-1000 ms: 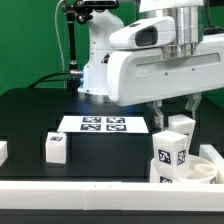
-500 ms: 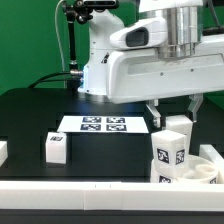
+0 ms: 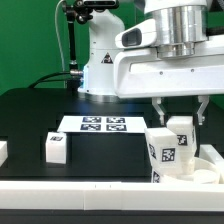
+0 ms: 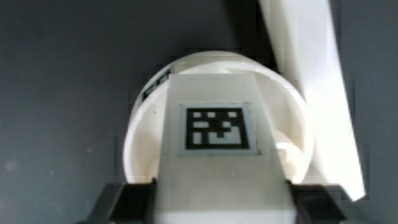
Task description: Assemble stool
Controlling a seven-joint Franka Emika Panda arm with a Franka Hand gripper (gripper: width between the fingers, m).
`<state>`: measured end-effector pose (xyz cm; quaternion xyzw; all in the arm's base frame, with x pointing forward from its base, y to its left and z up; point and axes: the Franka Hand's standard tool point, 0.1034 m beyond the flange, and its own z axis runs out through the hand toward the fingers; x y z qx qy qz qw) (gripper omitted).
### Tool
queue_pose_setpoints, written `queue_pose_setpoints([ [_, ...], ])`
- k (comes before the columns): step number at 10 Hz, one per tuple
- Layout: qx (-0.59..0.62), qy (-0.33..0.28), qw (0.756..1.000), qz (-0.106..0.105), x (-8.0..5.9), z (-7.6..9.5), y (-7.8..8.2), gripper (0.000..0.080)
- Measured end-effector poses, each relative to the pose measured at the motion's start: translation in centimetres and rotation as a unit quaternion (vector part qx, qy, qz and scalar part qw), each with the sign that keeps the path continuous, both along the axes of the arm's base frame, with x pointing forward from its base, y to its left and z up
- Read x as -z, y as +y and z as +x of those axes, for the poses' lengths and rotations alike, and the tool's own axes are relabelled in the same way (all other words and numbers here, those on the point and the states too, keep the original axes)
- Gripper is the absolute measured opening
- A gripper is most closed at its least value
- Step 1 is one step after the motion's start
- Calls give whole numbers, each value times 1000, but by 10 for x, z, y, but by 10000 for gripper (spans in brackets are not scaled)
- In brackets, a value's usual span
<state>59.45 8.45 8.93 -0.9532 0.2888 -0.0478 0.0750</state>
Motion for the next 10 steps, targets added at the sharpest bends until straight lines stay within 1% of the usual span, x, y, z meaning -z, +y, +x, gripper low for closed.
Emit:
queue_pose_setpoints([
  [2,88,9,996,20,0,2,6,337],
  [3,136,14,990,32,0,4,7,337],
  [4,171,19,984,40,-1,4,7,337],
  [5,197,23,979,45,-1,4,8,337],
  [6,250,28,966,55,0,5,12,337],
  [8,323,35,943,67,-1,5,26,337],
  [9,343,38,936,71,-1,5,28,337],
  [10,388,45,917,80,-1,5,31,337],
])
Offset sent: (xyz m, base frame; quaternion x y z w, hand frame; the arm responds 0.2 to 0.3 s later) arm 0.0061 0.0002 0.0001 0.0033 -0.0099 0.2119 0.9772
